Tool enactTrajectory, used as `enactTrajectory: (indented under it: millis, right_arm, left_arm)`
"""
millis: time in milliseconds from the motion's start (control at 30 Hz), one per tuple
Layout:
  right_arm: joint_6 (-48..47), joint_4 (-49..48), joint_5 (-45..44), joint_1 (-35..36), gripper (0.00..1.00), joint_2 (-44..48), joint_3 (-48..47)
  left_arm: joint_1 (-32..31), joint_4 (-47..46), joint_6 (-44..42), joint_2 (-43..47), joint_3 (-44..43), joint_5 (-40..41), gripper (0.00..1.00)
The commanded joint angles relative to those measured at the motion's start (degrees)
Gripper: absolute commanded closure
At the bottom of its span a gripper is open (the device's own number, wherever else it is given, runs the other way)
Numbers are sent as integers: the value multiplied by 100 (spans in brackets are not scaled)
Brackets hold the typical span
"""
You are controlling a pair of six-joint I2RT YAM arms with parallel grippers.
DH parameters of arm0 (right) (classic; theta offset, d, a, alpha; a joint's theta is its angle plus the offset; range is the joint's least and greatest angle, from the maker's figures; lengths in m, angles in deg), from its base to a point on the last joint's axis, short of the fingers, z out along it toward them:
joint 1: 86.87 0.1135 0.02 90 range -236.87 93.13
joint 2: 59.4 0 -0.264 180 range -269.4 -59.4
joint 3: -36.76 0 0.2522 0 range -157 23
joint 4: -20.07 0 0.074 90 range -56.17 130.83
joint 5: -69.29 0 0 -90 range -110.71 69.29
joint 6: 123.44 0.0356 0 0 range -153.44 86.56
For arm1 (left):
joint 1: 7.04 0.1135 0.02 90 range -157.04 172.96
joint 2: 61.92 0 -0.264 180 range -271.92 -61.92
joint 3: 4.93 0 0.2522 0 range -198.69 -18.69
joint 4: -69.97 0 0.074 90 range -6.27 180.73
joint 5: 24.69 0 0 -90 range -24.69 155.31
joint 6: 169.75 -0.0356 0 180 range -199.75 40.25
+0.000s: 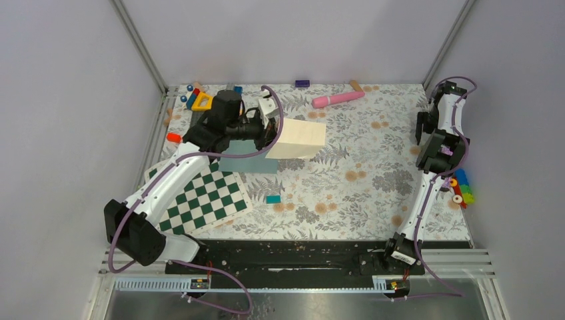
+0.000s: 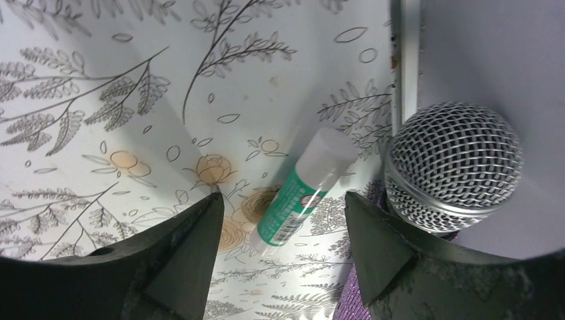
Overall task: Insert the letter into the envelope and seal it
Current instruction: Pick up the solid glue from the center of the board, then place the solid glue at the center of the board.
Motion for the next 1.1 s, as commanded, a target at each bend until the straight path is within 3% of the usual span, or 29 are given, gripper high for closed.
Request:
enactTrajectory:
  millis: [0,167,500,933,1067]
  right_arm:
    - [410,-254,-479,36,26,182,-139]
    - [291,-317,-819,190,29,23,-133]
    - [213,-372,-693,194,60,31,-7]
    - [83,48,-290,226,76,216,420]
    - [-29,216,-25,228,92,315,591]
  left_arm:
    - [32,76,-167,-37,-347,-10,100]
    - [73,194,-177,-82,-474,-61,100]
    - [165,234,-118,-67,-479,-177,100]
    - [207,236,-97,76,-474,-172,100]
    - [227,234,-95,182,-419,-168,100]
